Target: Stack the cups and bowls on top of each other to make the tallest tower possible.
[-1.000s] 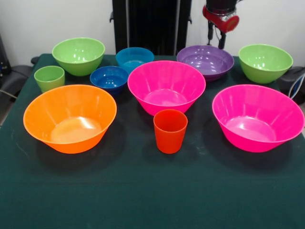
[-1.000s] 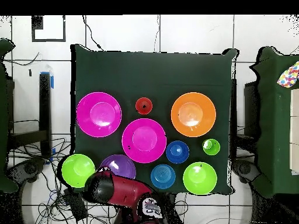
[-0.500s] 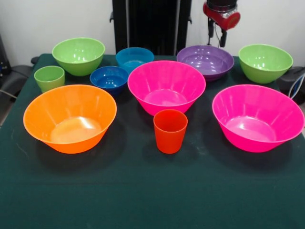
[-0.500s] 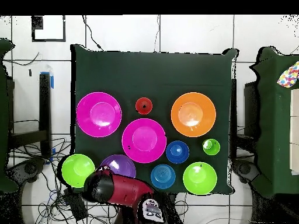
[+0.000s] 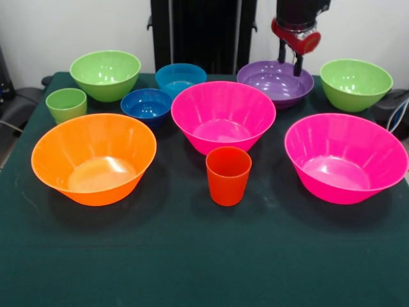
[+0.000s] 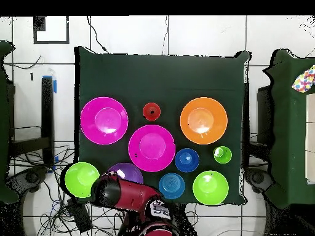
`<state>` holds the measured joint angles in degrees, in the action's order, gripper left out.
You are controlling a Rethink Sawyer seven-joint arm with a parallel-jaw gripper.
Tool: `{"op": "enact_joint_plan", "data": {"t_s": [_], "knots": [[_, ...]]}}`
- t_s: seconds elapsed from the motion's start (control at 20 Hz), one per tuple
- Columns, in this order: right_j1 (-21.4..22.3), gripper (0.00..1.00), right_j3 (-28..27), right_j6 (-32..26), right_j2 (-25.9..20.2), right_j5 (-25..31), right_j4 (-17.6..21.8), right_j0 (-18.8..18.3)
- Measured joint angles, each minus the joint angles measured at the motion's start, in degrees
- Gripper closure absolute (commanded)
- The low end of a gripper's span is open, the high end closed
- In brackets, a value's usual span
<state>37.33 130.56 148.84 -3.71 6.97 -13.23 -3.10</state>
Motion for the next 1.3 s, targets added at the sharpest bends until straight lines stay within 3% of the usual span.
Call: {"op": "enact_joint_plan", "data": {"t_s": [0.45, 1.3], "knots": [[-2.1, 0.0, -1.3, 0.0, -0.5, -1.7, 0.0, 0.0], [0.2, 0.0, -2.7, 0.0, -1.9, -1.7, 0.0, 0.4]]}}
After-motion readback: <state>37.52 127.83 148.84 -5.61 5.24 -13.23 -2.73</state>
